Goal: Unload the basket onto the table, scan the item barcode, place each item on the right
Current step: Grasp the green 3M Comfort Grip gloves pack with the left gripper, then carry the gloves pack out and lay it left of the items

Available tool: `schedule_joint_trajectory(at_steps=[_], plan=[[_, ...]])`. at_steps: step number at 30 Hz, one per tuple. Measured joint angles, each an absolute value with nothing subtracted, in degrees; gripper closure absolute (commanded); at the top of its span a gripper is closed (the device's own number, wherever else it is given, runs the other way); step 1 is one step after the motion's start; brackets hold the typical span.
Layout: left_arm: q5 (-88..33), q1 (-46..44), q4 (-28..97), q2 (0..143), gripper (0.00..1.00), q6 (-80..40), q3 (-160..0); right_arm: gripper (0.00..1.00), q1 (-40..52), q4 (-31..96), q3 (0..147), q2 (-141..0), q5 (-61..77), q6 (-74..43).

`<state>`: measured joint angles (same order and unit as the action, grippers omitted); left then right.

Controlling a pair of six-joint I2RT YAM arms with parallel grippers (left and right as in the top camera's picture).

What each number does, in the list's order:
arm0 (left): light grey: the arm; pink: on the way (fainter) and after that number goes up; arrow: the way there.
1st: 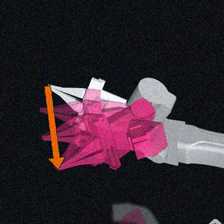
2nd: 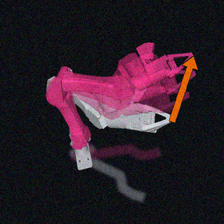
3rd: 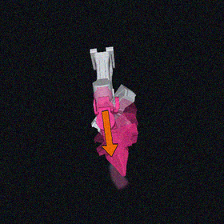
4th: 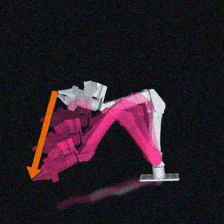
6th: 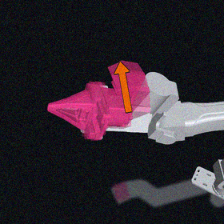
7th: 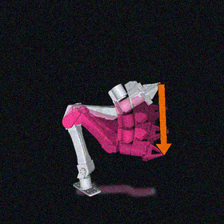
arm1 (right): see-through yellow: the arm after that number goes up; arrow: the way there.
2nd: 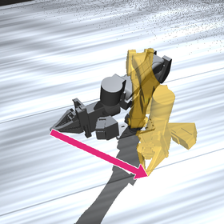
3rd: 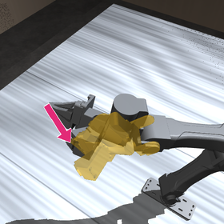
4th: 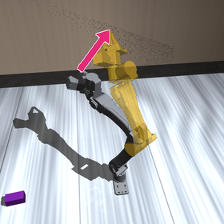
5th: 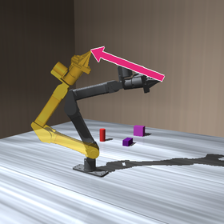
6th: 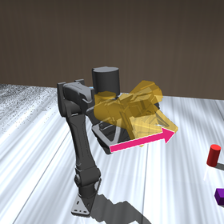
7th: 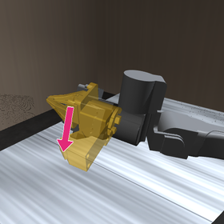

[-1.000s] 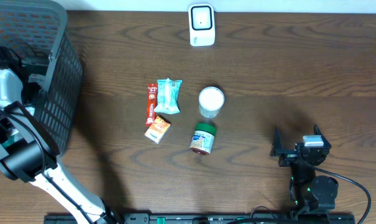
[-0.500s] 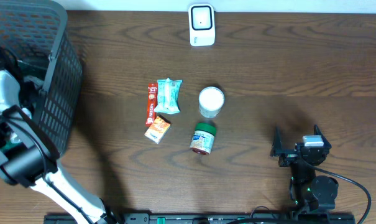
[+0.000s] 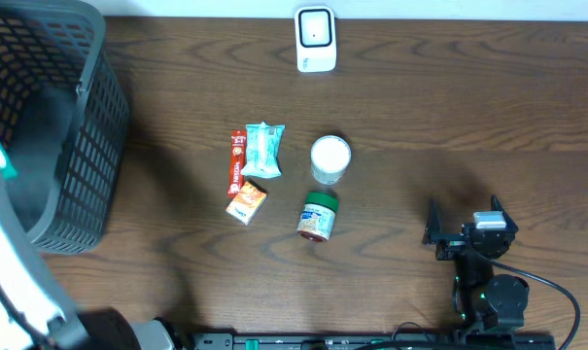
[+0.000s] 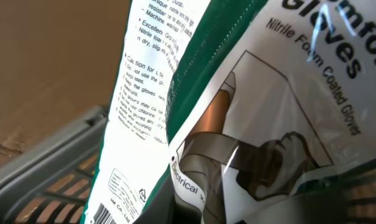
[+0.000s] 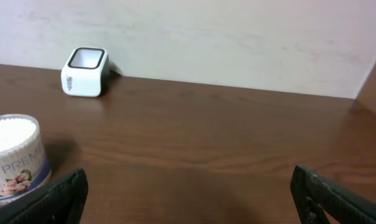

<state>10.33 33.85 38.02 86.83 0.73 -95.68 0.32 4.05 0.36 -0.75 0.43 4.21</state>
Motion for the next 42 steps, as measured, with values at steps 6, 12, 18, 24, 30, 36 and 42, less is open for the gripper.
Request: schedule_joint_trajectory(at_steps=[6, 12, 18, 24, 30, 36, 42], plan=[[6.7, 28.9, 36.2, 76.8, 0.93, -3.3, -95.7, 0.01, 0.3, 4.1, 0.4, -0.8, 0.4, 4.2], [5.0, 15.0, 36.7, 66.0, 0.93, -4.8, -95.7, 0.01, 0.3, 4.1, 0.4, -0.8, 0.4, 4.2], [4.4, 1.9, 47.1, 62.4, 0.93, -9.5, -96.6, 0.01, 0.3, 4.1, 0.4, -0.8, 0.4, 4.2], [4.4, -5.2, 60.3, 69.9, 0.93, -13.3, -96.0, 0.01, 0.3, 4.1, 0.4, -0.8, 0.4, 4.2], [4.3, -8.2, 64.2, 83.3, 0.93, -14.2, -91.3, 0.01, 0.3, 4.1, 0.4, -0.8, 0.4, 4.2], [4.3, -9.5, 63.9, 95.1, 0.93, -14.8, -87.0, 0.01, 0.3, 4.1, 0.4, -0.8, 0.4, 4.2], [4.2, -9.6, 58.9, 104.4, 0.93, -17.6, -84.6, 0.01, 0.3, 4.1, 0.4, -0.8, 0.4, 4.2]])
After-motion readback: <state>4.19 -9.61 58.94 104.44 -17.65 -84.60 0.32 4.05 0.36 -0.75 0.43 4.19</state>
